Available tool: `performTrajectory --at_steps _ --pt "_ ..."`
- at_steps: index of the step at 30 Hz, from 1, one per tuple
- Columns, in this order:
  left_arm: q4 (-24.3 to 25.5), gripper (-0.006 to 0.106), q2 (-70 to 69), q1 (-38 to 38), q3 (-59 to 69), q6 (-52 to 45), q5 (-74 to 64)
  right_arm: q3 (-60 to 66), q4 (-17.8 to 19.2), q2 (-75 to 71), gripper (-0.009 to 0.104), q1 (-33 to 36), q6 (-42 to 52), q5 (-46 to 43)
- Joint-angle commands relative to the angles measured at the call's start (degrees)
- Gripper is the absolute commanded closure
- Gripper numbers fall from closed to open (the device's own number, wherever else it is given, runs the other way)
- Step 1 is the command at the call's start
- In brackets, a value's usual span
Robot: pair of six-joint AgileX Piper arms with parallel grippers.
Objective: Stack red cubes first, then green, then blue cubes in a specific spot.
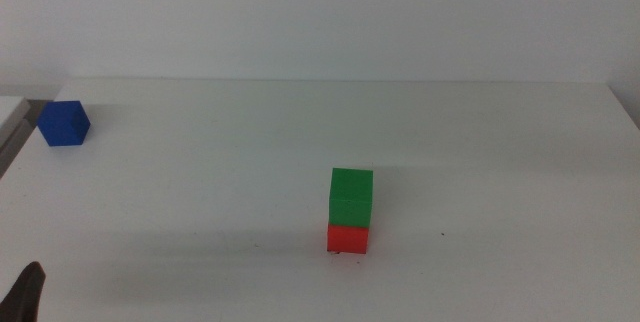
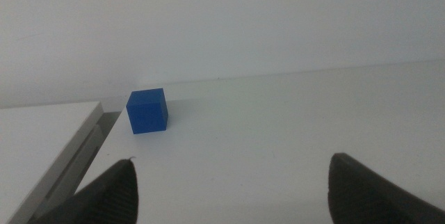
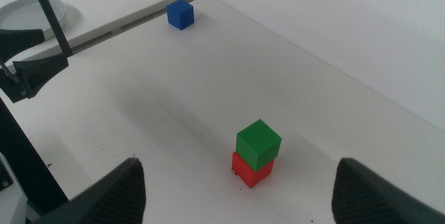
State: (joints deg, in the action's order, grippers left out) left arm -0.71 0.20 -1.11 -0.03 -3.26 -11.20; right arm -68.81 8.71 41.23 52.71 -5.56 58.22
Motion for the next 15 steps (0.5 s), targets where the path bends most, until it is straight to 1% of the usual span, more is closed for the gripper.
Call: performTrajectory --at_steps 1,2,3,4,6,10,15 --pt "-0.13 0.007 -0.2 0.0 0.03 0.03 0.78 0.24 0.14 -0.27 0.026 -0.18 0.27 -0.85" --pt "-0.58 0.007 0.74 0.22 -0.39 0.78 -2.62 0.24 0.14 -0.27 0.026 -0.18 0.27 -0.85" --pt "-2.28 0.007 3.79 0.62 -3.47 1.16 -6.63 0.24 0.14 -0.27 0.026 -0.18 0.27 -0.85" --pt "-4.48 0.007 7.95 1.15 -7.82 1.61 -11.45 0.24 0.14 -0.27 0.026 -0.18 0.27 -0.85" --pt "-6.02 0.007 16.73 1.78 -17.31 1.62 -17.01 0.24 -0.11 -0.27 0.026 -0.18 0.27 -0.85" --pt "-5.76 0.007 34.85 1.68 -35.67 1.62 -31.22 0.24 -0.26 -0.27 0.026 -0.18 0.27 -0.97" --pt "-5.76 0.007 50.41 1.68 -51.86 1.62 -48.43 0.24 -0.08 -0.27 0.026 -0.18 0.27 -1.08"
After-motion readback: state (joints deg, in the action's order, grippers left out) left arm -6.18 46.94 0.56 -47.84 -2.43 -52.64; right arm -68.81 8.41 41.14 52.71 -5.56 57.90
